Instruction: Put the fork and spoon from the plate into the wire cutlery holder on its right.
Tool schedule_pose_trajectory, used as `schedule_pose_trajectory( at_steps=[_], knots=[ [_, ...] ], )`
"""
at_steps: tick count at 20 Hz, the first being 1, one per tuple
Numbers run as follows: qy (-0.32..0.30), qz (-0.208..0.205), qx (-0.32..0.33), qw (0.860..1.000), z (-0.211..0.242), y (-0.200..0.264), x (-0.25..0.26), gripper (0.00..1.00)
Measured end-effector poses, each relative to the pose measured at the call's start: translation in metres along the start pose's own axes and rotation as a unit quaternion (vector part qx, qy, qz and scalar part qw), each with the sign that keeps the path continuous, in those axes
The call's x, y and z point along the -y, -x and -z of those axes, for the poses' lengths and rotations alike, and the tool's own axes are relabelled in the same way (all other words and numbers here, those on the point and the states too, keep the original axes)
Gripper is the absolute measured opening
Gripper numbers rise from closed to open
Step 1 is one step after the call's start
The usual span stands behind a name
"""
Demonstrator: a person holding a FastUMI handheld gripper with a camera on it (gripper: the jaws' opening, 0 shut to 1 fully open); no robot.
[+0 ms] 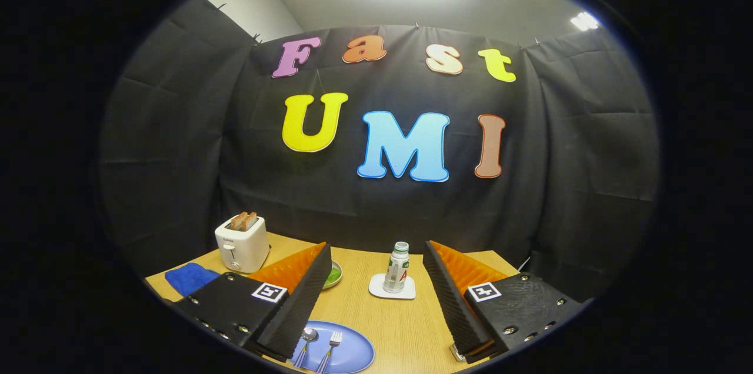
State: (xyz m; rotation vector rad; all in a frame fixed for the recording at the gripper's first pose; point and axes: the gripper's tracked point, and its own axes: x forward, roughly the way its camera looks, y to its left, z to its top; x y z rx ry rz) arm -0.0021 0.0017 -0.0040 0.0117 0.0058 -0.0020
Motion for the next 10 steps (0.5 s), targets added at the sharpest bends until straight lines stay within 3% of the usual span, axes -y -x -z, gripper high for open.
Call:
schedule_pose_trajectory(
  at_steps=[10],
  knots=[
    [0.003, -0.011, -0.037, 0.999, 0.024, 0.001, -0.007, 0.96]
  ],
)
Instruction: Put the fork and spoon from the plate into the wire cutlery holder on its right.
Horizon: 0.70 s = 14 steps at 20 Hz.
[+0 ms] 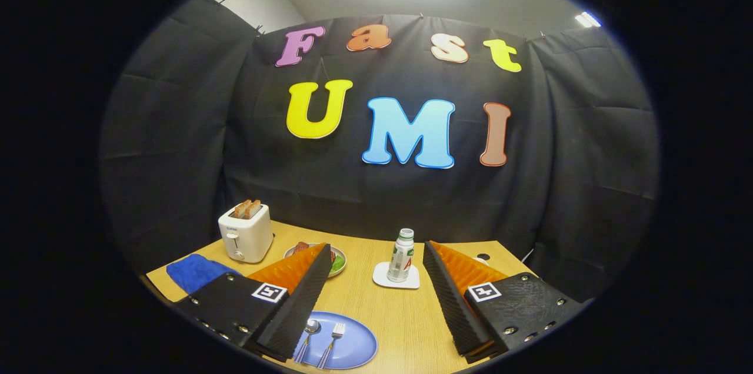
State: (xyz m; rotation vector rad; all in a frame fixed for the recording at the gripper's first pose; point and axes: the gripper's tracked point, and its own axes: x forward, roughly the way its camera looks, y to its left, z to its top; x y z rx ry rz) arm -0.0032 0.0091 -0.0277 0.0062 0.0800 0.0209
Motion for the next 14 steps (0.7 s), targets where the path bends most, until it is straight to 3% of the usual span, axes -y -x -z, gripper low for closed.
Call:
schedule_pose_trajectory(
  at_steps=[14],
  knots=[
    [0.025, -0.022, -0.112, 0.993, 0.065, -0.011, -0.023, 0.96]
  ],
)
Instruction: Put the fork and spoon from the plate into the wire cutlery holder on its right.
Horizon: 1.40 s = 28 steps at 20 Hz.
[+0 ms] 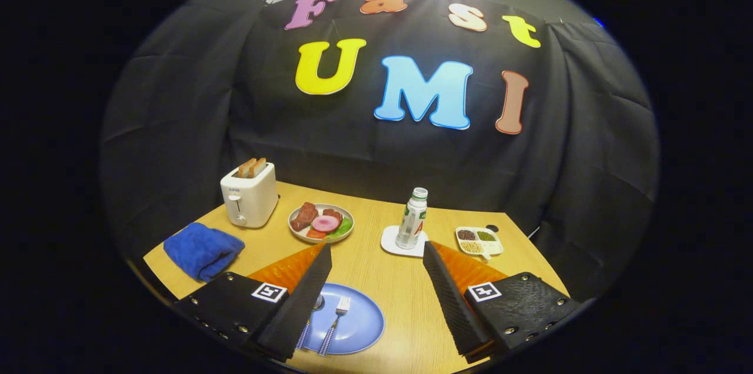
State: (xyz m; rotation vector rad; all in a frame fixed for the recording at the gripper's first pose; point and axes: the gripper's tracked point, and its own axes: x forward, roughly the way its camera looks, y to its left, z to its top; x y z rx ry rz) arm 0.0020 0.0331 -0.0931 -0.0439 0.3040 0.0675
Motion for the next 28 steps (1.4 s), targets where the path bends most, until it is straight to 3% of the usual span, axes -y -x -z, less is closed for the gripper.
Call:
schedule_pose_trajectory(
  at_steps=[14, 23, 28],
  knots=[
    [0.010, -0.042, -0.154, 0.987, 0.095, -0.017, -0.035, 0.96],
    [0.016, -0.053, -0.281, 0.958, 0.173, -0.022, -0.045, 0.96],
    [0.029, -0.047, -0.318, 0.947, 0.192, -0.025, -0.047, 0.95]
  ],
)
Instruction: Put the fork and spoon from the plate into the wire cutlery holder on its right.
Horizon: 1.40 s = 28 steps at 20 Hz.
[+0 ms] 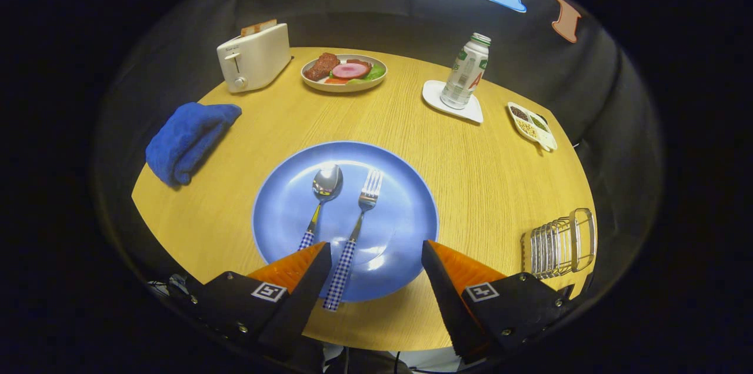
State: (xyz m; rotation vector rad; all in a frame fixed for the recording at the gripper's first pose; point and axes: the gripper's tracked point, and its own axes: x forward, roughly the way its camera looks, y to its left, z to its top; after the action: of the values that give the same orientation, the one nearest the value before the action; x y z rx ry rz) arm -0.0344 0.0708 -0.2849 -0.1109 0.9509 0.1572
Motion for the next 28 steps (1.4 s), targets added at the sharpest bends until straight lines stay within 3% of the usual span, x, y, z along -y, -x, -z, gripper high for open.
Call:
schedule_pose_trajectory(
  at_steps=[6, 8, 9, 10, 14, 15, 16, 22, 28],
  knots=[
    [0.019, -0.021, -0.045, 0.999, 0.011, -0.011, -0.016, 0.94],
    [0.013, -0.025, -0.071, 0.997, 0.020, -0.015, -0.018, 0.64],
    [0.014, -0.024, -0.090, 0.996, 0.026, -0.016, -0.018, 0.60],
    [0.017, -0.025, -0.109, 0.994, 0.033, -0.017, -0.019, 0.49],
    [0.041, -0.030, -0.144, 0.988, 0.039, -0.015, -0.023, 0.45],
    [0.033, -0.029, -0.154, 0.987, 0.022, -0.006, -0.024, 0.24],
    [0.038, -0.030, -0.154, 0.987, 0.036, -0.023, -0.023, 0.02],
    [0.083, -0.048, -0.172, 0.980, 0.027, -0.009, -0.012, 0.02],
    [0.120, -0.063, -0.177, 0.975, 0.013, 0.037, 0.024, 0.02]
  ],
)
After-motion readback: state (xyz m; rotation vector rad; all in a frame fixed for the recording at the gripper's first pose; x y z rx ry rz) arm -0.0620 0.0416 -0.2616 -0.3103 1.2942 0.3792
